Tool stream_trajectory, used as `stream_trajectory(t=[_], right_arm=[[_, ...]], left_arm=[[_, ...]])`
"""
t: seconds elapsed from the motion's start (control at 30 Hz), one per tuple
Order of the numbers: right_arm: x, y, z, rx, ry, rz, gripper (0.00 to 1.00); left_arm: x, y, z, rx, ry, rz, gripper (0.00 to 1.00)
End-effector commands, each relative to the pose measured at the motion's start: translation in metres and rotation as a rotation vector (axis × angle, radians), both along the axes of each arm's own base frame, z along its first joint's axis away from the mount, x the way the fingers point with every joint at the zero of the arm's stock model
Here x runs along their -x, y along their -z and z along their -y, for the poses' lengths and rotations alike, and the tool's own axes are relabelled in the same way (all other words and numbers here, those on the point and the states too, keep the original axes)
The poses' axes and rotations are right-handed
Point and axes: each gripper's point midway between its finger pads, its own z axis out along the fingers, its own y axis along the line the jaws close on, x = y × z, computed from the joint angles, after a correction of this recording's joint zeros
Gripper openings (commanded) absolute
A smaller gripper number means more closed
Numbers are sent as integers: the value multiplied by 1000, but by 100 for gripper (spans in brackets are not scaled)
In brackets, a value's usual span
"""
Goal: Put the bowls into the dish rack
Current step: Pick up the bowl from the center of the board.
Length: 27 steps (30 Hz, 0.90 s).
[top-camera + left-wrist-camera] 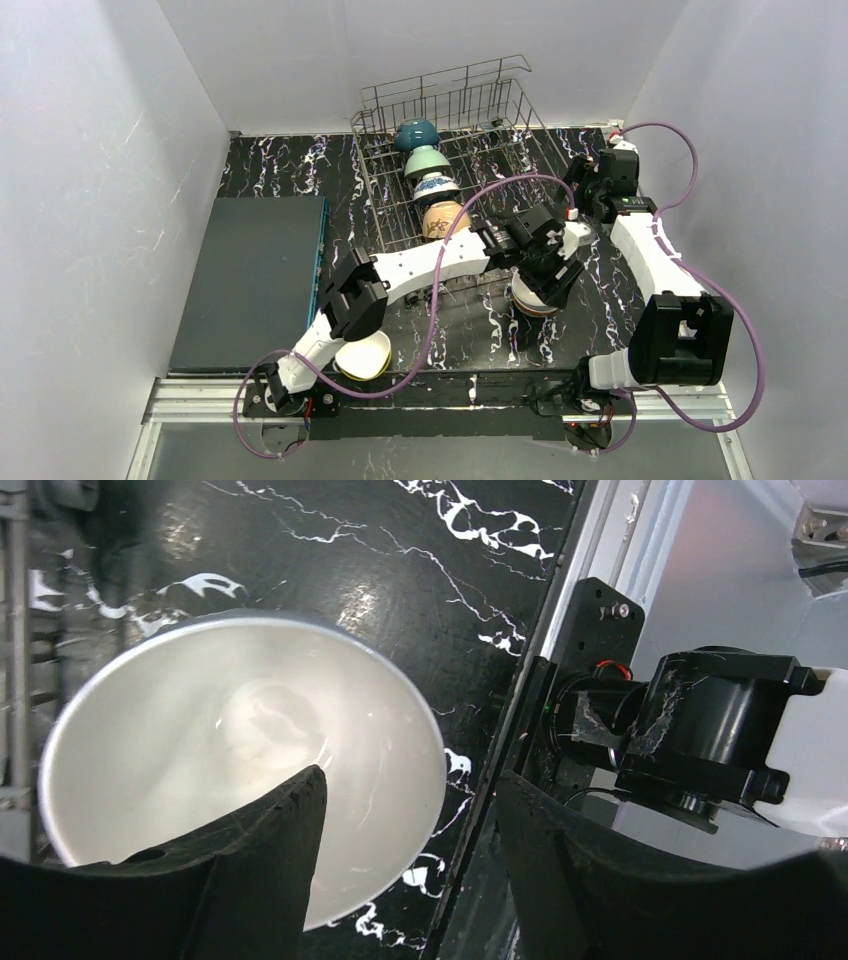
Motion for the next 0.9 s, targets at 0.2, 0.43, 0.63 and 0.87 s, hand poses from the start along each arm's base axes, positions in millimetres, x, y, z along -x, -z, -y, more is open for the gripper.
stream_trajectory(t=[0.2,0.43,0.63,0.87], right_arm=[[16,1,-43,-178,-190,2,68],[27,1,-59,-231,-270,-20,47],[26,-5,-46,-169,-225,-14,63],[22,-28,-34,-112,-186,36,85]], left_arm=[[19,0,13,41,61,-3,54],[13,4,6,25,39,45,34],[12,2,3,20,32,60,15],[15,-53,5,141,43,95,4]])
